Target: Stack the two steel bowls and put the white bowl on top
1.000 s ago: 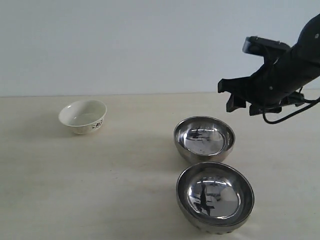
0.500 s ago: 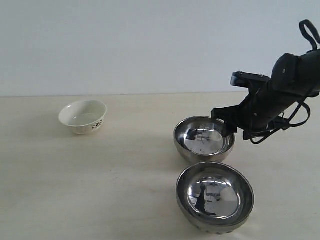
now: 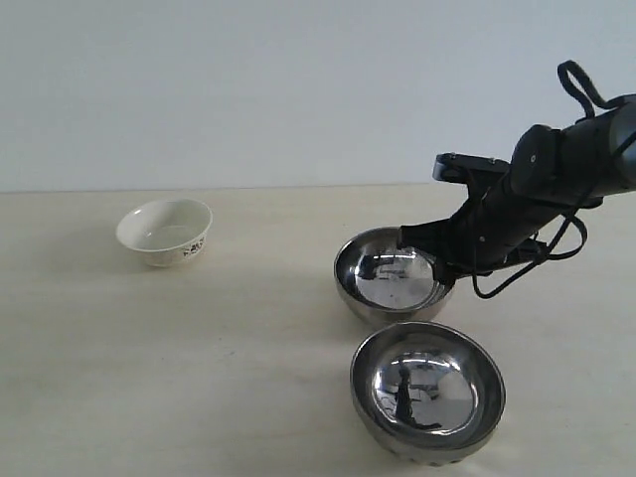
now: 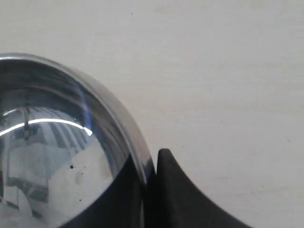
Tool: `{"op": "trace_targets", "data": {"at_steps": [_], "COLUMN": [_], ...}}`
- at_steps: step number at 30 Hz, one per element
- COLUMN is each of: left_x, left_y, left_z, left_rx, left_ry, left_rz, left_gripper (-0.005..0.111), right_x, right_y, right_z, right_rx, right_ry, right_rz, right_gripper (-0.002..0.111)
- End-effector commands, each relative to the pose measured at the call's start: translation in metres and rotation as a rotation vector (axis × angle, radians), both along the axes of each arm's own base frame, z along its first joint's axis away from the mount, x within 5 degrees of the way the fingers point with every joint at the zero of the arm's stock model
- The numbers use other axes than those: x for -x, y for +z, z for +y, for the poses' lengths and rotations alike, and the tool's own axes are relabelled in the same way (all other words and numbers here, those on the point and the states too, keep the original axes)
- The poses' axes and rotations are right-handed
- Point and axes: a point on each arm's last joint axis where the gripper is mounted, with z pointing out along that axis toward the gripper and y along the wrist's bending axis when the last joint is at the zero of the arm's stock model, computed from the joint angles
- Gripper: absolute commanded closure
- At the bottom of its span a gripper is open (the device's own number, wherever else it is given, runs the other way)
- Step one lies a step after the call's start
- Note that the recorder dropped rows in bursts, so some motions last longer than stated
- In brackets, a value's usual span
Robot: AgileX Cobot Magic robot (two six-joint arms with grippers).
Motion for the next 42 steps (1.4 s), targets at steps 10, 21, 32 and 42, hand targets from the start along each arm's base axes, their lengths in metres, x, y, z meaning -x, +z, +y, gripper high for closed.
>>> {"op": "trace_targets", "data": {"at_steps": [10,21,32,42], "left_x": [0.0,0.0,0.0,0.0], "left_y": [-0.001,-0.001,-0.001,-0.001], "left_z": [0.0,0.0,0.0,0.0], "left_rx": [0.006,0.006,0.006,0.006], "left_ry": [0.007,0.007,0.007,0.007], "left_rz": [0.001,0.001,0.001,0.001], "left_gripper": [0.066,0.066,0.066,0.066], "right_x": [0.06,0.081,0.079,0.077], "right_y": [0.091,0.019,-0.001,-0.006], "right_z": [0.082,0.14,0.141,0.141], "right_rx": [-0.13,-0.098,-0.075,-0.07], "right_ry": [0.301,0.417,0.419,0.412], "right_rz": [-0.14,0.033,0.067,0.062], "right_gripper": [0.108,0.108,0.108,0.108]}}
